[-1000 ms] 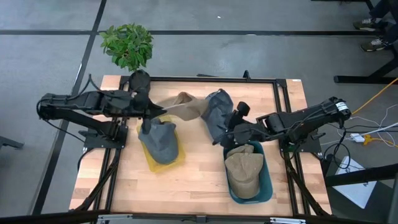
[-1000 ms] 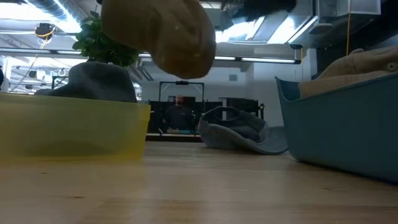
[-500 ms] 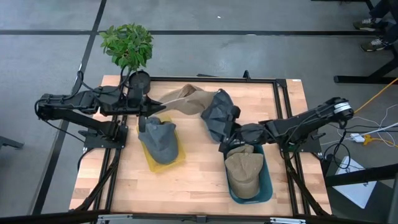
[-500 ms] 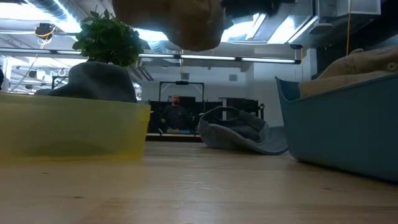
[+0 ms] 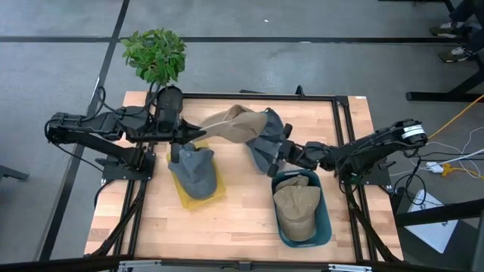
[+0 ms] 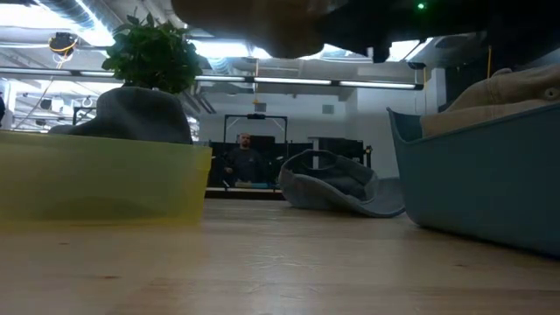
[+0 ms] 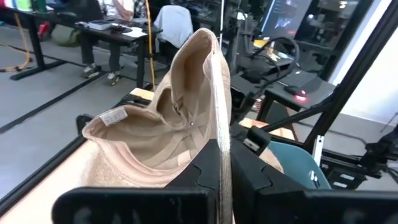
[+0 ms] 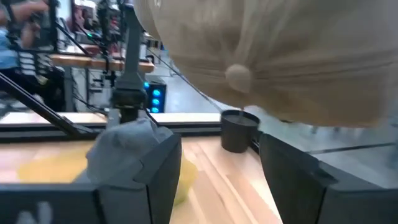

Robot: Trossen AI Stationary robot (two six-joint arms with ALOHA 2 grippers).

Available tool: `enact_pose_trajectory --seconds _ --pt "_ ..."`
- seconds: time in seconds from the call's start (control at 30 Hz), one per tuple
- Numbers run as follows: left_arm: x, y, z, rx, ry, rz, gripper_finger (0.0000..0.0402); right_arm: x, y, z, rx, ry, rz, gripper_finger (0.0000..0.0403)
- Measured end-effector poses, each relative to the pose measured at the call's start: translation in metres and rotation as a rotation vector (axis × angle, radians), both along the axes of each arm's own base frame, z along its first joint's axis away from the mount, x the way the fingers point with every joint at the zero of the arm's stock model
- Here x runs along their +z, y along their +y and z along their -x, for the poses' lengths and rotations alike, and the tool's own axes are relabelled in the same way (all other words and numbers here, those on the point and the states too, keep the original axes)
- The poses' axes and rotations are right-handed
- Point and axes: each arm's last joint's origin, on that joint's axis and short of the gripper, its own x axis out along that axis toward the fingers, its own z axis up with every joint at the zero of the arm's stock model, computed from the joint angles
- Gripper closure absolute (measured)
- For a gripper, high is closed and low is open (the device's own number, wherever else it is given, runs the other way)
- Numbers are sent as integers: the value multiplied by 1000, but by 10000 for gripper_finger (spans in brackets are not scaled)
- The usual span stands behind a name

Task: Pick & Place hat
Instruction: Put the brown cap into the yellow bin

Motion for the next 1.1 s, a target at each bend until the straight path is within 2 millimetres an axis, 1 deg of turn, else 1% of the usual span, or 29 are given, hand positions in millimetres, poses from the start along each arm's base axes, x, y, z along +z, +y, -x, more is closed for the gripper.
enact_pose_trajectory --seconds 0.13,0.23,0.37,0.47,0.6,0.77,0.9,1.0,1.1 --pt "-1 -4 -10 -27 -9 4 391 3 -6 -11 -5 -11 -9 189" --pt "-3 -4 -12 -13 1 1 391 10 -8 -13 -27 -55 -9 189" --pt "-3 -3 -12 25 -1 -5 390 14 -10 -12 -141 -77 -1 189" --pt "-2 -2 -11 32 -2 -6 390 14 -7 -11 -144 -74 9 189" --pt "0 0 -7 92 -11 -29 390 14 -2 -11 -127 -77 13 189" --pt "1 0 -4 61 -23 -8 390 18 -4 -9 -176 -107 21 189" --pt "1 -1 -4 46 -25 8 390 25 -7 -8 -175 -164 42 189" --pt "1 -1 -5 32 -25 13 390 26 -11 -9 -167 -172 53 189" --pt "1 -2 -5 19 -25 17 388 26 -14 -10 -57 -189 63 189"
